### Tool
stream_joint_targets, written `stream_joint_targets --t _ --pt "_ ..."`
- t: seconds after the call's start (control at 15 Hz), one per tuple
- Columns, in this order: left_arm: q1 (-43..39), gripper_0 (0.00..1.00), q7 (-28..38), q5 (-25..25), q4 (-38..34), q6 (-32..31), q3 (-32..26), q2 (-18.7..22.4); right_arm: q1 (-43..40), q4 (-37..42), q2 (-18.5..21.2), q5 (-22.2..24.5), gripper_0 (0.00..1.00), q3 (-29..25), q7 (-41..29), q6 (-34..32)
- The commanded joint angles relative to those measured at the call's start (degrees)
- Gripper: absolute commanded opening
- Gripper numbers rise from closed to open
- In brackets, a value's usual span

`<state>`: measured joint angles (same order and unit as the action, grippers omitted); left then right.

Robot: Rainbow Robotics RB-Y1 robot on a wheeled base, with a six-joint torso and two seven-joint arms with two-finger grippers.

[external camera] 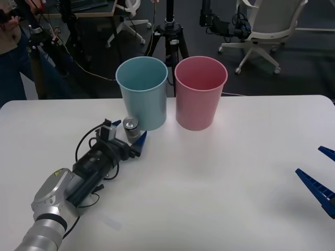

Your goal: Grasp the object on the table and drop it into the matching bin: aluminum can to the light blue bin, PET bottle to the pink bin.

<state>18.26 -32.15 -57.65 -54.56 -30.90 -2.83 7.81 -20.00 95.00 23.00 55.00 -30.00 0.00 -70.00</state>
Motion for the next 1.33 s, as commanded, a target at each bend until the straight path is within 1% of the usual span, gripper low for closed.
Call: stream_joint_targets --t 0.07,0.33,0.4,0.47,0.53,1.13,1.33 --pt "0.73 1.00 0.24 0.78 -0.02 2.25 1.42 0.01 0.00 0.00 0.00 0.00 1.00 0.00 0.00 0.00" --pt "0.99 1.00 0.33 2.45 -0.02 4.01 3.71 -0.08 0.00 0.00 0.00 0.00 1.00 0.00 0.00 0.00" --pt "0.99 0.76 0.33 2.72 -0.02 4.01 3.88 0.01 0.00 0.00 0.00 0.00 1.00 0.00 0.00 0.00" --pt "0.99 0.41 0.33 2.81 -0.02 4.01 4.06 0.01 0.00 0.00 0.00 0.00 1.00 0.00 0.00 0.00" --pt "0.99 0.02 0.42 3.42 -0.02 4.01 4.15 0.01 0.00 0.00 0.00 0.00 1.00 0.00 0.00 0.00" --pt "0.90 0.00 0.33 3.68 -0.02 3.04 3.88 1.06 0.00 0.00 0.00 0.00 1.00 0.00 0.00 0.00" --pt "0.64 0.00 0.42 4.65 -0.02 1.64 3.71 2.38 0.00 0.00 0.00 0.00 1.00 0.00 0.00 0.00"
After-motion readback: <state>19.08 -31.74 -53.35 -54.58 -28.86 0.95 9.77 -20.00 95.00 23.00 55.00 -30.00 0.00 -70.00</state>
